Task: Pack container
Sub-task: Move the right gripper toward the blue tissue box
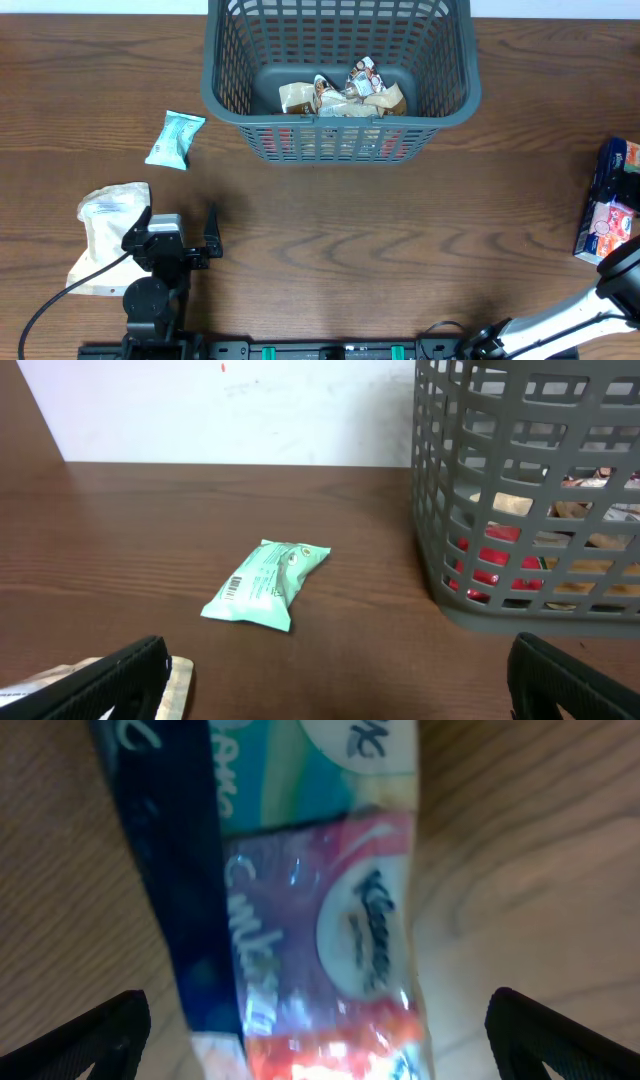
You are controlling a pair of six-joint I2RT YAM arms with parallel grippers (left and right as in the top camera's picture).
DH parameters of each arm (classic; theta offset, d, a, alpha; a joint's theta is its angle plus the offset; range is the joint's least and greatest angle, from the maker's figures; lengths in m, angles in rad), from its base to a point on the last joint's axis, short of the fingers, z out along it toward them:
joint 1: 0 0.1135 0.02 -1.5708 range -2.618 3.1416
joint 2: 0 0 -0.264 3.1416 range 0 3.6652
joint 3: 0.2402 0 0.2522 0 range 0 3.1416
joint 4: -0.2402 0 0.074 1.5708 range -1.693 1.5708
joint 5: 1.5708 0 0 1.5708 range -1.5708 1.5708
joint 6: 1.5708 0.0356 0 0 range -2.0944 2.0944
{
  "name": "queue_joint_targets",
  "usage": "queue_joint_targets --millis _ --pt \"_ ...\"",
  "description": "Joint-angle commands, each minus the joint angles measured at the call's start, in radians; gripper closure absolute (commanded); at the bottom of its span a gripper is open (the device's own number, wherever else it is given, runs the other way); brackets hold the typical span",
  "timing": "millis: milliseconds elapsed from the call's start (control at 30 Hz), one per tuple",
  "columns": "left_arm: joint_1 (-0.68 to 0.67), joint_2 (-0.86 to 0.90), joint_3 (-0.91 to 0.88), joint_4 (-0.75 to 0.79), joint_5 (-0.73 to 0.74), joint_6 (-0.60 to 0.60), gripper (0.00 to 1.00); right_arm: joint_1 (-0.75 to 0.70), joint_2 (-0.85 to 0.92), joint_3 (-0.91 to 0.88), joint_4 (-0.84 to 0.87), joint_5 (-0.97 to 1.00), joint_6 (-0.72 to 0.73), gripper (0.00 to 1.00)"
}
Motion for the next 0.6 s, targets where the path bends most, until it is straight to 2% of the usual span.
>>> queue_joint_targets --millis 0,300,567 --pt "-0.004 -0.007 -0.031 -0.006 0.002 -0.006 0.01 0.006 0.029 0.010 0.016 -0.043 -0.031 0.01" --pt "-0.004 -0.007 -0.031 -0.006 0.002 -0.006 0.01 0.011 0.098 -0.006 0.061 -0.071 -0.045 0.01" --pt "-0.004 -0.007 -0.030 -0.006 0.002 -0.006 0.01 0.019 0.103 -0.095 0.145 -0.084 -0.065 0.01"
